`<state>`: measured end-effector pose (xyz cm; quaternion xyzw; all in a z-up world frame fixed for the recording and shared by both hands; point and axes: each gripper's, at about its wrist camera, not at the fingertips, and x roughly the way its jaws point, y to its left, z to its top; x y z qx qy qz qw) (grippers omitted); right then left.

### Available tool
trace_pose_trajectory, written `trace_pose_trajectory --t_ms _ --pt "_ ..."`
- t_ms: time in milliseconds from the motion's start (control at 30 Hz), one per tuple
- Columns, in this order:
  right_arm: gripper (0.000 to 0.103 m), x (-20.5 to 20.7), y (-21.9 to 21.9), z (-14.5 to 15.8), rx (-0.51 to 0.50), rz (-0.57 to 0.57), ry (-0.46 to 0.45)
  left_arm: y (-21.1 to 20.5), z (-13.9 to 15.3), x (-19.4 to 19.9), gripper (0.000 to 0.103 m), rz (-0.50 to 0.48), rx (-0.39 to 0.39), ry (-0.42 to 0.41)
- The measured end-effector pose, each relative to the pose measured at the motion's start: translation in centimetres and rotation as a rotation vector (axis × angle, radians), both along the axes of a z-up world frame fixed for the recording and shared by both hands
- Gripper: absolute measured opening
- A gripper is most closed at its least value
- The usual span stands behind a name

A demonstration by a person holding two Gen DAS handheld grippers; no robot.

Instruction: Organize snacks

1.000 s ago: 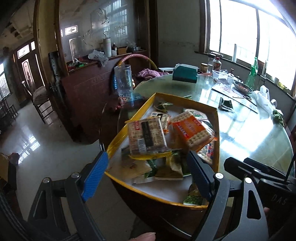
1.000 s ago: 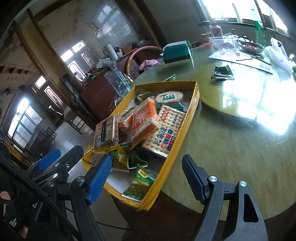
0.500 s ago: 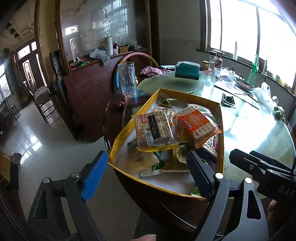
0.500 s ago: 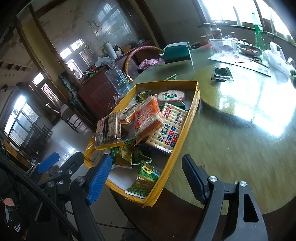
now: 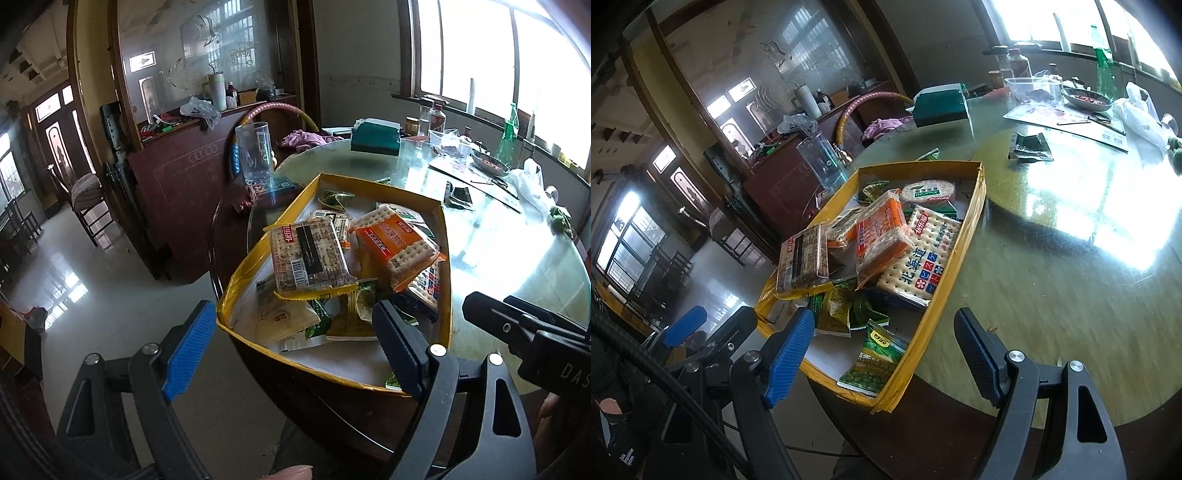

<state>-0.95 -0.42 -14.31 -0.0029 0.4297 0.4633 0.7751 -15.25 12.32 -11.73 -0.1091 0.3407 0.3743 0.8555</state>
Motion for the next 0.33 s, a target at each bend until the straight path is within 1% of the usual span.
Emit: trace_pose_trajectory --t_ms 267,333 --pt "0.078 -0.17 0.14 -0.01 -0.003 0.007 -0.001 -0.04 -0.13 -0.04 0.087 -0.004 0.002 0.003" --pt "0.078 -0.24 0.19 -0.03 0.000 0.010 -0.002 -0.09 -0.16 -0.05 0.087 -0.007 0.016 -0.002"
